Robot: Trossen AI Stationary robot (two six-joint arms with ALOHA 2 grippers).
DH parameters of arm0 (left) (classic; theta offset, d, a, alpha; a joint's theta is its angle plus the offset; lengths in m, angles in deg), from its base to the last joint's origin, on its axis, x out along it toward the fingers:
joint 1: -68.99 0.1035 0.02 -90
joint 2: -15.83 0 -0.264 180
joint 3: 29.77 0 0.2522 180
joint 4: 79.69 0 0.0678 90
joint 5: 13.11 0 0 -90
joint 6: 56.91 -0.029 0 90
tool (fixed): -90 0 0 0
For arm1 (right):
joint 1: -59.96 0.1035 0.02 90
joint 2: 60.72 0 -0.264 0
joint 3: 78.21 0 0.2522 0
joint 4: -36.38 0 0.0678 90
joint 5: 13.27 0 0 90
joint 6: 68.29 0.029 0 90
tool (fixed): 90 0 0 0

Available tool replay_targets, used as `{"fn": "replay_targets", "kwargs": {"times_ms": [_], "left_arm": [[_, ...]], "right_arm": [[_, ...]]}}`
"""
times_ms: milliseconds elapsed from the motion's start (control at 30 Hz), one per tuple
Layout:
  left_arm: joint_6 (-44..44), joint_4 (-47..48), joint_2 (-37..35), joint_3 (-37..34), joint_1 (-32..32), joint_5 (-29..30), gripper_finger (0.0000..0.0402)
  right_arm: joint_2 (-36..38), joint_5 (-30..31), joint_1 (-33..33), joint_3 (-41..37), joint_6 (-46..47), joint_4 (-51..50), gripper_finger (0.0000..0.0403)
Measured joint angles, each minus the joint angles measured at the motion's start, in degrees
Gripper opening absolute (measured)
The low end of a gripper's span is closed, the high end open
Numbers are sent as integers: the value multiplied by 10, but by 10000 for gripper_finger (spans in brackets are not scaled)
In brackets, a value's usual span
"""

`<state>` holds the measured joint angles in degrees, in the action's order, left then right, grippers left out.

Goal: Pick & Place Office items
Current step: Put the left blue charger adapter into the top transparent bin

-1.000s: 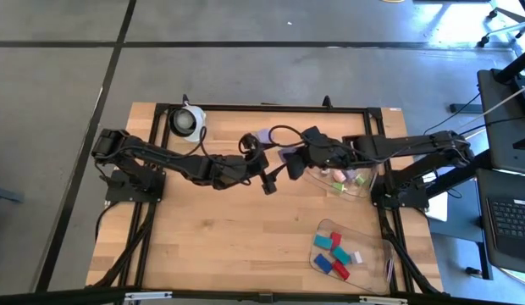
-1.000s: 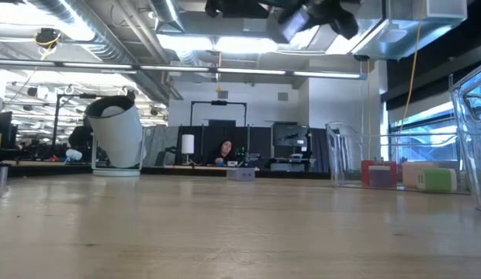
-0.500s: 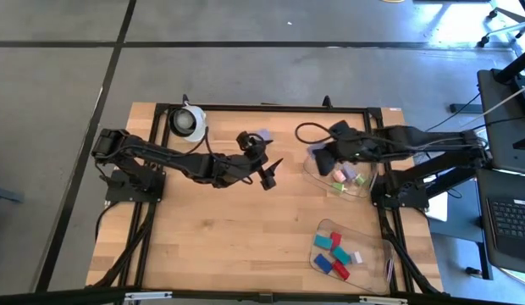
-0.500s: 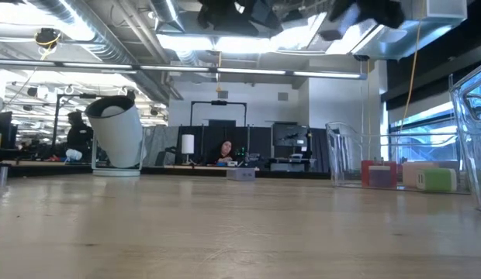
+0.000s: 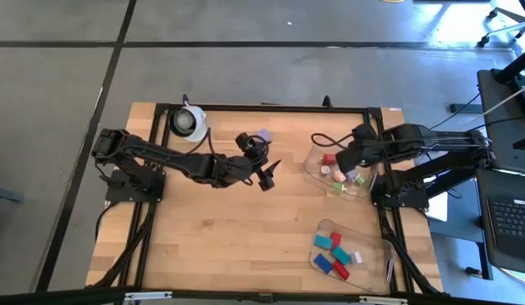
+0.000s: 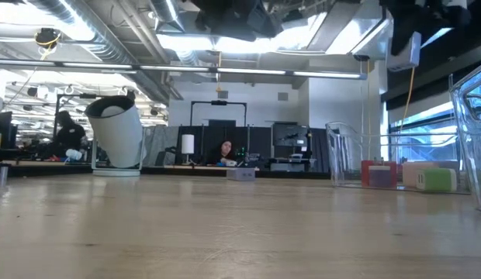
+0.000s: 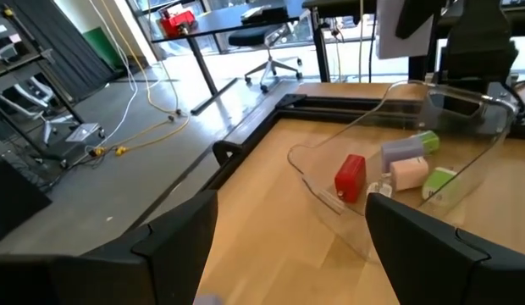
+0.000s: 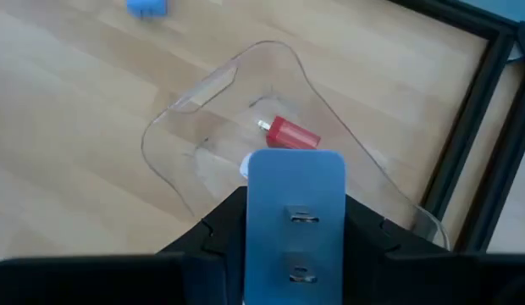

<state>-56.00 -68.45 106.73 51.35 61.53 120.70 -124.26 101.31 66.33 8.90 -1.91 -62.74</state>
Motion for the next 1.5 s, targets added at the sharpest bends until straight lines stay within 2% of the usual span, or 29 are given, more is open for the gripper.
{"fn": "replay_targets", "kwargs": {"times_ms": [200,367,733,900,1200,1333,1500], "left_arm": [[18,23,0,0,8,0,299],[19,29,0,0,13,0,299],[19,29,0,0,29,-3,299],[19,29,0,0,28,-4,299],[58,28,0,0,31,-4,299],[107,28,0,0,40,-20,299],[169,31,0,0,59,-104,299]], "right_arm": [[0,4,0,-50,33,3,122],[0,-33,0,-138,75,37,123],[0,-79,0,-306,141,237,124],[0,-86,0,-343,160,273,125],[0,-81,0,-349,157,278,127],[0,-78,0,-349,156,279,158],[0,-77,0,-349,155,285,227]]}}
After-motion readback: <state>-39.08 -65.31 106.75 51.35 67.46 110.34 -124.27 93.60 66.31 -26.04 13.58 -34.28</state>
